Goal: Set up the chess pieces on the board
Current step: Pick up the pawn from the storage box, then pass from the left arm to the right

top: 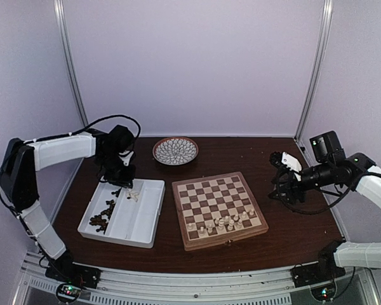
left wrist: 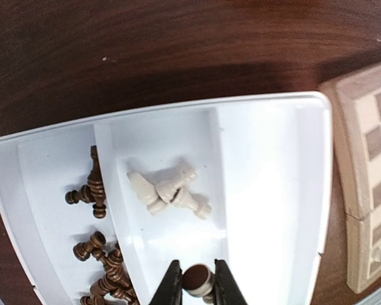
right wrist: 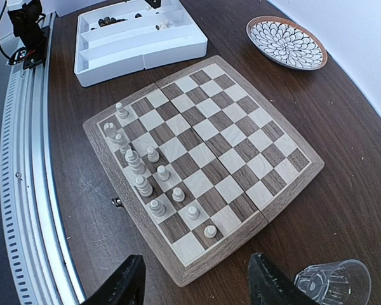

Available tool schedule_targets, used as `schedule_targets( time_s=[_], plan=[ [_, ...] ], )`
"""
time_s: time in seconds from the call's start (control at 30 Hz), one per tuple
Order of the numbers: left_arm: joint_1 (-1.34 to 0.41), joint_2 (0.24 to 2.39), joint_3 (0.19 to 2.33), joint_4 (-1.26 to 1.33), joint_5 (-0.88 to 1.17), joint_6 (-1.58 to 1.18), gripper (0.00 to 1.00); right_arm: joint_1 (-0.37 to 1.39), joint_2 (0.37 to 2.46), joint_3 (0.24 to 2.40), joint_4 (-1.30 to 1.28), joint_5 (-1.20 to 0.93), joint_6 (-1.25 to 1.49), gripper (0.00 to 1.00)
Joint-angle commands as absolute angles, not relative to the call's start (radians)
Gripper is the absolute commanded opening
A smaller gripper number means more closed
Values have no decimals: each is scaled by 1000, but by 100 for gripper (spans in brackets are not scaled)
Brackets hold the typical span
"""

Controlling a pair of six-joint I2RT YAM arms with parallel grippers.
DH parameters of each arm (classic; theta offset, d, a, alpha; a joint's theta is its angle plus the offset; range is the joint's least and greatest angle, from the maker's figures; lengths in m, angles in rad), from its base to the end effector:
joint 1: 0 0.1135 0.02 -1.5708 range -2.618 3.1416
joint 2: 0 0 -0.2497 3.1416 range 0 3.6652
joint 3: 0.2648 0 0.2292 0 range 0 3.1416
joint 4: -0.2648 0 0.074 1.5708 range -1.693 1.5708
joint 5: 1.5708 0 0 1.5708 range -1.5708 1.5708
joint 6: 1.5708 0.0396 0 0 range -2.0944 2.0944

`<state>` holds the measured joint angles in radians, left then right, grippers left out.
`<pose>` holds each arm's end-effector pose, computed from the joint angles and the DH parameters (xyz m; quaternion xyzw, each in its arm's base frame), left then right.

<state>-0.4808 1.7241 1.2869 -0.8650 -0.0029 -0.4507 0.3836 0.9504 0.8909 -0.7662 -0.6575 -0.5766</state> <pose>0.2785 -0.1452 0.2114 0.0147 0.9909 -0.0589 0.1203 0.1492 0.0863 0.2860 -0.5114 0.7276 0.2661 0.3719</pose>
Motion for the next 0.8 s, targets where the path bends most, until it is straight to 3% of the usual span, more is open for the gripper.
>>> schedule_targets(
  time_s=[0.0, 0.27, 0.47, 0.53, 0.63, 0.77],
  plan=[
    [-491, 1587, 1209, -754, 176, -332, 4, 376, 966, 904, -776, -686, -576, 58],
    [-577, 1387, 1123, -582, 613, -258, 6, 419, 1108, 1105, -850, -823, -562, 56],
    [-735, 1353, 1132, -419, 718, -379, 7, 546, 1257, 1287, -914, -820, -552, 56],
    [-763, 1357, 1120, -321, 641, -533, 7, 615, 1276, 1329, -891, -710, -519, 55],
    [-820, 1323, 1048, -148, 352, -824, 7, 726, 1290, 1371, -826, -445, -448, 54],
    [-887, 1216, 879, 182, 39, -1090, 5, 823, 1327, 1438, -791, -273, -426, 53]
  ],
)
